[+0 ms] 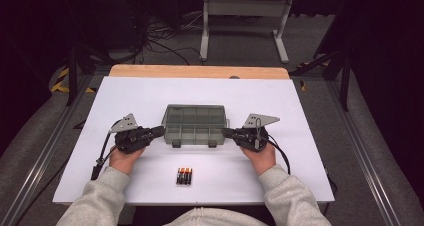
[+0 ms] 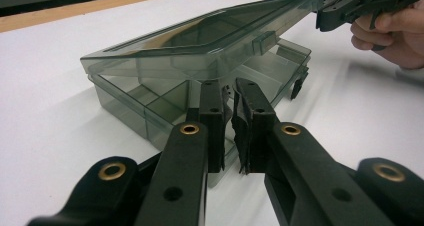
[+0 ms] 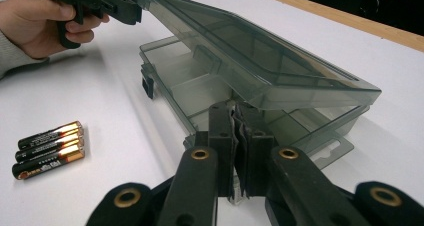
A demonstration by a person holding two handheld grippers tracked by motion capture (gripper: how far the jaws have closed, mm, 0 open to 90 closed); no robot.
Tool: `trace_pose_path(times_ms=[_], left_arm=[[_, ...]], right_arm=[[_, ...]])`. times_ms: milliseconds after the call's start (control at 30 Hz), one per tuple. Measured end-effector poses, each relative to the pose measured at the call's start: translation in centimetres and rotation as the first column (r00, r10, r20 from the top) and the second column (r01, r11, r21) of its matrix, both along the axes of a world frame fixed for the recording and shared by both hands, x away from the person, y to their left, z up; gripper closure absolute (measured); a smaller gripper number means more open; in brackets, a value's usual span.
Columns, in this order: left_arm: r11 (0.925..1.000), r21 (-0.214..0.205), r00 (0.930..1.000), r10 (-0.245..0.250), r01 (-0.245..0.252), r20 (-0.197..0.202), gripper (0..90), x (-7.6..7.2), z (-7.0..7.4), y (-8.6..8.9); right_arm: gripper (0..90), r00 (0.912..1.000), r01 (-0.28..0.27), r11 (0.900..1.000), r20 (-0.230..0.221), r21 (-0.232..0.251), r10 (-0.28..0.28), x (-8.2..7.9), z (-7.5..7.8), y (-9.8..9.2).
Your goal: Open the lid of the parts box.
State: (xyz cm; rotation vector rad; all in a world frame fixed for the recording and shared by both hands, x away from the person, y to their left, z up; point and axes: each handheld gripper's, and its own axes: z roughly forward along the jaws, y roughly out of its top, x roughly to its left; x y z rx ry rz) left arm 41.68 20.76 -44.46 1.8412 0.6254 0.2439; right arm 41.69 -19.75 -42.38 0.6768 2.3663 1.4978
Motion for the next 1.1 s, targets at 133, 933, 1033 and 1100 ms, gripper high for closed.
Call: trace_pose_path(times_ms=[133,933,1033,1100], left_arm=[[1.0000,-0.003,1.0000,0.002,-0.002,-0.003,82.4,0.1,0.0,0.0],[0.9993,0.033,0.9998,-0.016,0.016,0.007,75.8,-0.1,0.0,-0.6],[0.9972,0.059,0.9989,-0.047,0.046,0.007,69.8,-0.1,-0.1,-1.3],[0.9956,0.070,0.9980,-0.063,0.062,0.003,67.2,-0.1,-0.2,-1.7]], right_arm=[[80.0,1.0000,0.006,0.9999,0.000,-0.015,-0.006,0.0,-0.1,0.1],[33.5,0.9896,0.132,0.9830,0.074,-0.128,-0.123,1.4,2.4,0.7],[32.8,0.9903,0.123,0.9856,0.079,-0.116,-0.114,1.7,3.1,0.7],[32.9,0.9907,0.119,0.9873,0.079,-0.106,-0.111,1.9,3.4,0.7]])
